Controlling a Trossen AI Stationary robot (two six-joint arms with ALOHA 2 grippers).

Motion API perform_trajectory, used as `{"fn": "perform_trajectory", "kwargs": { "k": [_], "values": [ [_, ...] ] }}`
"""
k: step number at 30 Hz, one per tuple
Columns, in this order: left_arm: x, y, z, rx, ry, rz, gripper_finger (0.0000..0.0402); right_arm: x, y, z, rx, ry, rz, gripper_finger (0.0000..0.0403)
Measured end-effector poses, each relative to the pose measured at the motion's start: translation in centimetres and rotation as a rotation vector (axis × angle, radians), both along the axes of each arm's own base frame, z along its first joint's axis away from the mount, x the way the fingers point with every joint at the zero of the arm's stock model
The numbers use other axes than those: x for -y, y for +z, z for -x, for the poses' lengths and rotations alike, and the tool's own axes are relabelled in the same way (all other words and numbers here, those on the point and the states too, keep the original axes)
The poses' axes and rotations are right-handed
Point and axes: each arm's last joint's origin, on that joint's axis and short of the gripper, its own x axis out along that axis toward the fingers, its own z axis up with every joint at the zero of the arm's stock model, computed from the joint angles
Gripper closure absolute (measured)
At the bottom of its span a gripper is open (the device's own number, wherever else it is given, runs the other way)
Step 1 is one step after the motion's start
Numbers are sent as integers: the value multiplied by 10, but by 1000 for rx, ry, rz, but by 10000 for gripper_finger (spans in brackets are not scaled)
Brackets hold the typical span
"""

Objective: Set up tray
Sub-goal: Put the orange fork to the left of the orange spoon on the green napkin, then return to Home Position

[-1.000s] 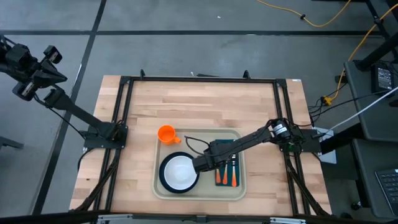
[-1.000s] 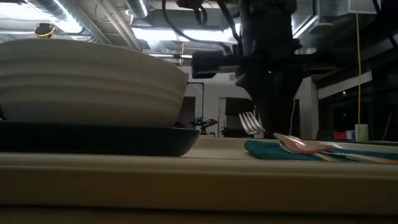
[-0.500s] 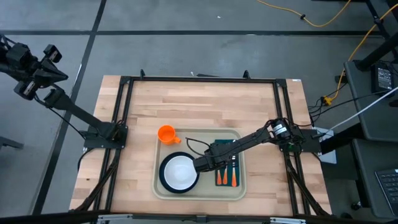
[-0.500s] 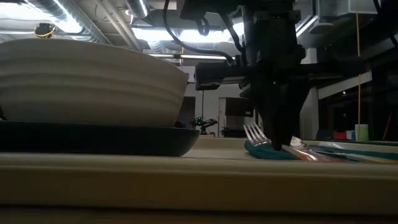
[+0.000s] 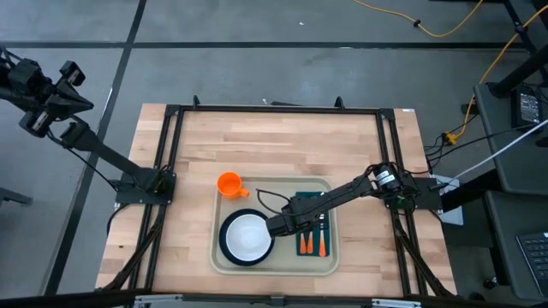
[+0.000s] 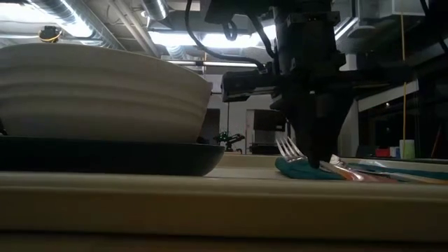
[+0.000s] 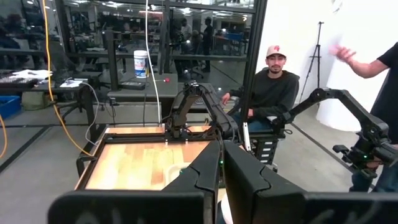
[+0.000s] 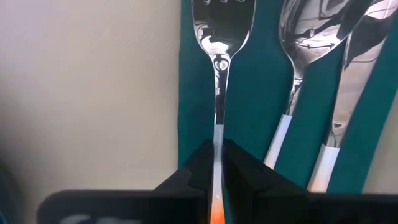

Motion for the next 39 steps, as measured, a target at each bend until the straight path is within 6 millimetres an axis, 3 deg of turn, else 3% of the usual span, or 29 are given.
{"fn": "perform_trajectory", "kwargs": {
  "k": [20,25,28,32,36,39],
  "values": [
    [0,0,0,-1,-3,0,391,-2,0,-4,42,-14,-13,356],
    [0,0,0,-2,-3,-1,387,-3,6,-12,151,8,-8,328],
    [0,0,0,-2,-8,-2,387,-3,22,-15,211,10,23,296],
    [0,0,0,-3,-8,-1,390,0,58,-20,338,81,134,256],
    [0,0,0,-4,-9,-1,390,15,113,-25,492,284,304,236],
    [0,0,0,-2,-8,-1,387,39,161,-29,585,468,445,234]
  ]
}}
